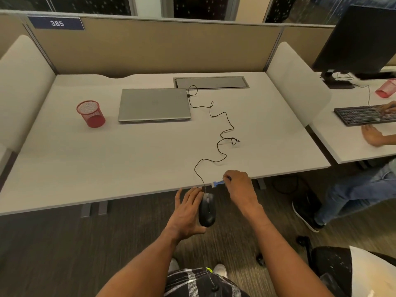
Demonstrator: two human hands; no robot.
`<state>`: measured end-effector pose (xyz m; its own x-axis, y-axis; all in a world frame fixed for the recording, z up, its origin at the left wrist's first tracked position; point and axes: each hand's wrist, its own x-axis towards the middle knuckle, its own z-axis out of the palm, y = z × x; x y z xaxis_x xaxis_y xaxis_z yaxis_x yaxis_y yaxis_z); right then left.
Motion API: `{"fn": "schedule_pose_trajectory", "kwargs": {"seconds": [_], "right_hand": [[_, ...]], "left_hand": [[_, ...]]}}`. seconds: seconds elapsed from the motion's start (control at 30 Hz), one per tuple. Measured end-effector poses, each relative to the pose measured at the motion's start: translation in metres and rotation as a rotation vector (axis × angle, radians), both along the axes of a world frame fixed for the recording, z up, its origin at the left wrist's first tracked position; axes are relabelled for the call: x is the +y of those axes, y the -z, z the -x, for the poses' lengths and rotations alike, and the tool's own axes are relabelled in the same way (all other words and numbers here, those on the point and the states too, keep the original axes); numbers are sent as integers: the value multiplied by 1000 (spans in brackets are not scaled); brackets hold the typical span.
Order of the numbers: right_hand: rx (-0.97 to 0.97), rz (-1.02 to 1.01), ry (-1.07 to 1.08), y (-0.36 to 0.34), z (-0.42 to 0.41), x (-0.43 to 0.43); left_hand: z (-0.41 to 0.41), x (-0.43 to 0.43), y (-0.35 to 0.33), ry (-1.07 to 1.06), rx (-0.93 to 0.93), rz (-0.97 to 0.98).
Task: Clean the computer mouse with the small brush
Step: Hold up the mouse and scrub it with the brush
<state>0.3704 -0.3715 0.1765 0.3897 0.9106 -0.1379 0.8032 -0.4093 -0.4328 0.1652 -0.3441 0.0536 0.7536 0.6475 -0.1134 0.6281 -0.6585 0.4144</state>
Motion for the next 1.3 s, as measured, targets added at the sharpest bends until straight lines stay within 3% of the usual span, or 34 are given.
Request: {"fn": "schedule_pose_trajectory", "kwargs": {"seconds": [0.17,0.27,0.4,0.67,0.8,0.93,1.03,1.2,1.3], "right_hand": [[64,57,-5,4,-2,-1],[106,-12,38,5,-4,-3],[98,99,47,6,-3,-2],[192,29,136,6,-7,-8],[334,31,94,6,-12,-19],[241,-80,175,12,-6,-30],[394,-63,222,19,-10,-37],[404,6,386,35,-32,-50],[690,-25,506,36,-43,-53]], "left_hand": [[2,-3,1,-27,-3,14],[1,-6,1,-36,-1,19],[2,-10,1,-28,34,13],[2,-13,-1,-62,8,17],[-5,-22,-5,-96,-18,37],[-5,-22,-7,-134,-63,58],[-7,-23,-8,-153,-95,63],[-4,-27,-6,-277,-194,97],[-3,-27,-6,-313,-229,105]]}}
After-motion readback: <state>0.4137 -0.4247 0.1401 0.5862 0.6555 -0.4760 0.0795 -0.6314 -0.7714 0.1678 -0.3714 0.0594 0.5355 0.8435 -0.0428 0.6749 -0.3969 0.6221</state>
